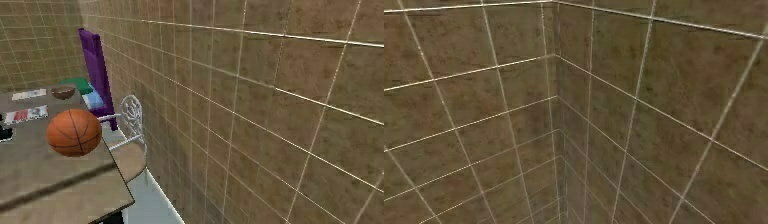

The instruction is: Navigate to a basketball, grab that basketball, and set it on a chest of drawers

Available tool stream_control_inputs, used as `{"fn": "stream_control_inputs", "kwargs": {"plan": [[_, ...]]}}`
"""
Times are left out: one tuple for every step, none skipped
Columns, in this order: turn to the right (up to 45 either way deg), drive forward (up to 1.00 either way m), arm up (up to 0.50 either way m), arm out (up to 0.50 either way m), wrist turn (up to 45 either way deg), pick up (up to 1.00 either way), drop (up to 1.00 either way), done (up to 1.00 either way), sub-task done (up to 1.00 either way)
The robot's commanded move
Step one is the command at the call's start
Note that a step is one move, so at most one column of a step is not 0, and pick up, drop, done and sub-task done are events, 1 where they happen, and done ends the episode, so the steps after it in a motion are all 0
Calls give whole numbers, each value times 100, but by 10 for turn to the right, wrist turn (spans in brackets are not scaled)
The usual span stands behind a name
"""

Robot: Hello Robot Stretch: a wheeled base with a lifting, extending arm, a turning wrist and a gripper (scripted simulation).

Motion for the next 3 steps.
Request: {"fn": "stream_control_inputs", "kwargs": {"plan": [[0,15,0,0,0,0,0,0,0],[-450,0,0,0,0,0,0,0,0],[-450,0,0,0,0,0,0,0,0]]}}
